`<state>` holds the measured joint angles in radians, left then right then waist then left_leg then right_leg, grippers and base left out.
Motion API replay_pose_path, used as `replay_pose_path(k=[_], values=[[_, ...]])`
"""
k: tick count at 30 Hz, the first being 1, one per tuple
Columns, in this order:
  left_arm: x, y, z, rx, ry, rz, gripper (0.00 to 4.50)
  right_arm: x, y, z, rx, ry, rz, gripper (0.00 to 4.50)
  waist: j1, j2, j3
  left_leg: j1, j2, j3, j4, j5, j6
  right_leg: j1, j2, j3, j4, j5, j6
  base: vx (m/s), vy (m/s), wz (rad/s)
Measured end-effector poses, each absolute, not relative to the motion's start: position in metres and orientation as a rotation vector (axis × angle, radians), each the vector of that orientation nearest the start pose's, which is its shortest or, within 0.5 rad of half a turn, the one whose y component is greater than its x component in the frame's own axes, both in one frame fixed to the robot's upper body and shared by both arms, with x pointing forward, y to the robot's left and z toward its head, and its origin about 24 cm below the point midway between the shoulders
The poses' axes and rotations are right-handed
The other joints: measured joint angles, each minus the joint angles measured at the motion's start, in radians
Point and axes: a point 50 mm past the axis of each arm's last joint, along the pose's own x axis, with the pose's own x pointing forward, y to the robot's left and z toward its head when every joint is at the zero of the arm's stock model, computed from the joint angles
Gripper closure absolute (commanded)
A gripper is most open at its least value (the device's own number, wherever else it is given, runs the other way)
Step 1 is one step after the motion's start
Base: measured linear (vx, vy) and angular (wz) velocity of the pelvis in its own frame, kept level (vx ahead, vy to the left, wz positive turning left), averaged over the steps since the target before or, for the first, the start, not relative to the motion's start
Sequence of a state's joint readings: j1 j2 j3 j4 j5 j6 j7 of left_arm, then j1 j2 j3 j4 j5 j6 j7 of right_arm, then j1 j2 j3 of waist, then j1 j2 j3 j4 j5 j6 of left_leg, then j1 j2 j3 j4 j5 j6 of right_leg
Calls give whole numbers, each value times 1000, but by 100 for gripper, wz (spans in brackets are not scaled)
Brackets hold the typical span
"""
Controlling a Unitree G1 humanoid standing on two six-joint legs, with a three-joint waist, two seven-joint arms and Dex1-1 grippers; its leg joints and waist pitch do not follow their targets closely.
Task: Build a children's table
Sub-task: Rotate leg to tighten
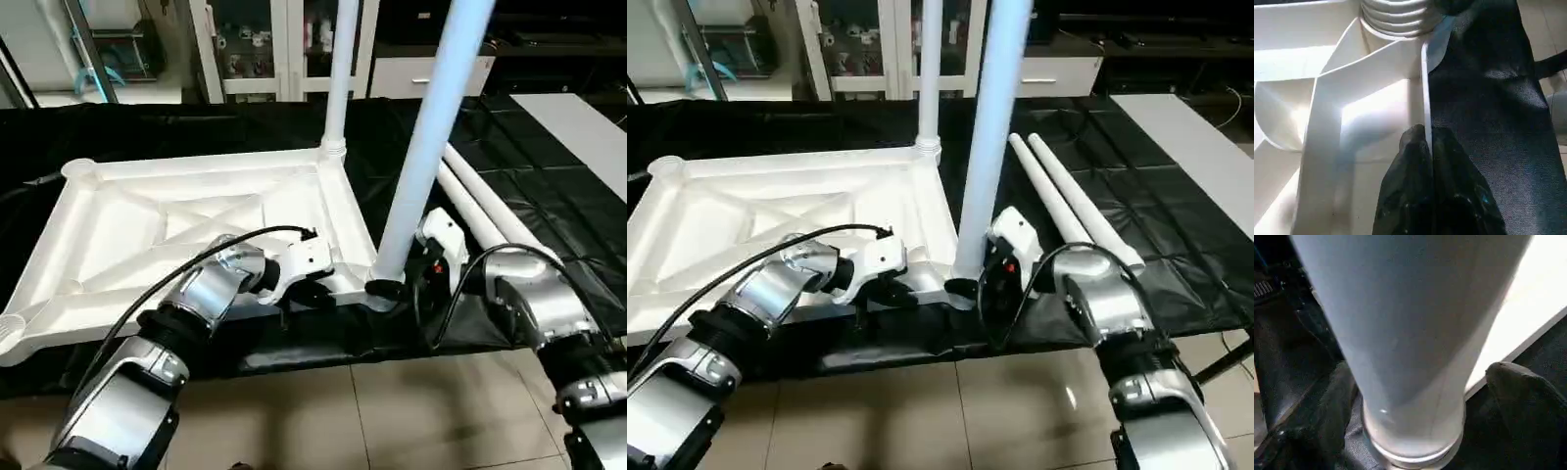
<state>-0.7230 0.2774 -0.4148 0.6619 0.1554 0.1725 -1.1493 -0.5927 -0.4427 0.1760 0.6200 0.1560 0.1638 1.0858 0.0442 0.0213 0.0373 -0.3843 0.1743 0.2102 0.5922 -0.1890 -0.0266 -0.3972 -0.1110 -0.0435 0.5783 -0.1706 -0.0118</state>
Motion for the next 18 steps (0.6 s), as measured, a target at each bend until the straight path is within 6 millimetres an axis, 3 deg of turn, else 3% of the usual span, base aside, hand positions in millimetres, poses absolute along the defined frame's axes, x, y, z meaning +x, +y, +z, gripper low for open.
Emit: replay_pose_path(k=[4,18], values=[[328,92,55,581,541,-1361,450,329,-173,63,-201,398,1083,4,-1,0,0,0,0,0,0,0,0,0,0,0,0,0,0,0,0,0],[330,95,55,580,556,-1348,450,331,-168,58,-205,409,1117,125,-10,1,0,0,0,0,0,0,0,0,0,0,1,0,-1,0,0,0]])
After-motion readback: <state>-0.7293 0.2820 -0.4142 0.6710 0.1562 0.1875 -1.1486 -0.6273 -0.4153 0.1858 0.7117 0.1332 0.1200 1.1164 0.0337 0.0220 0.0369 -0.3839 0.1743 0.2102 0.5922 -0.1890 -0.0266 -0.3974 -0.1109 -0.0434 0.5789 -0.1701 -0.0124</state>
